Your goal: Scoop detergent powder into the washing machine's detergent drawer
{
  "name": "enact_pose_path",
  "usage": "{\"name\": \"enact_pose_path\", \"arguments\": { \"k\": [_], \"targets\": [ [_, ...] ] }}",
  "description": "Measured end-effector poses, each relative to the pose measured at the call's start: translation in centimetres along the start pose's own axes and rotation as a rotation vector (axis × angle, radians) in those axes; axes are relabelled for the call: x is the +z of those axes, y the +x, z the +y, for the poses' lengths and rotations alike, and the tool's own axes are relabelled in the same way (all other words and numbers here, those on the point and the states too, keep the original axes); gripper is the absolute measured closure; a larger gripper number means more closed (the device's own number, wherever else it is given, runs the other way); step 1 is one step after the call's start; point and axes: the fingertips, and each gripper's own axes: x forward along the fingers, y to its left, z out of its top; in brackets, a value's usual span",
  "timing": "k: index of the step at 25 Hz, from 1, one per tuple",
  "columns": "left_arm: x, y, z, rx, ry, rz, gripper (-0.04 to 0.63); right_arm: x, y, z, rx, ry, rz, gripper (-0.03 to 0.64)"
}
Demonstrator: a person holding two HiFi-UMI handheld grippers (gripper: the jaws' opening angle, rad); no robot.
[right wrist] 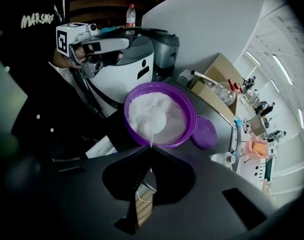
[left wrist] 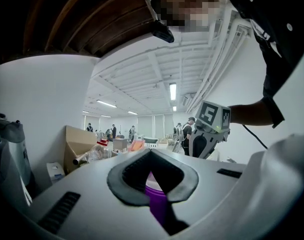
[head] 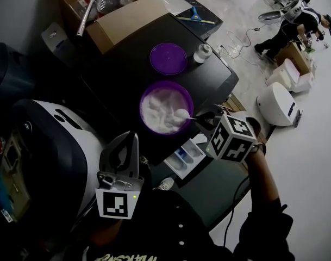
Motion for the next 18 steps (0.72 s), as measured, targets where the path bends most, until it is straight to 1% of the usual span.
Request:
{"name": "enact_pose_path", "arguments": {
  "k": [7, 14, 18],
  "targets": [
    [-1.0, 0.7, 0.5, -0.009, -0.02, 0.023, 0.581, 0.8, 0.5, -0.7, 0.079, -0.154, 0.185, 0.584],
    [-1.8, 1.2, 1.0, -0.017, -0.037, 0.038, 0.581, 0.1, 0.9, -1.0, 0.12, -0.25, 0.357, 0.584],
    [-2.2, 1.6, 1.6, -0.006, -0.073, 0.042, 0.581, -0.2, 1.2, -1.2, 0.146, -0.309, 0.429, 0.584]
  ]
}}
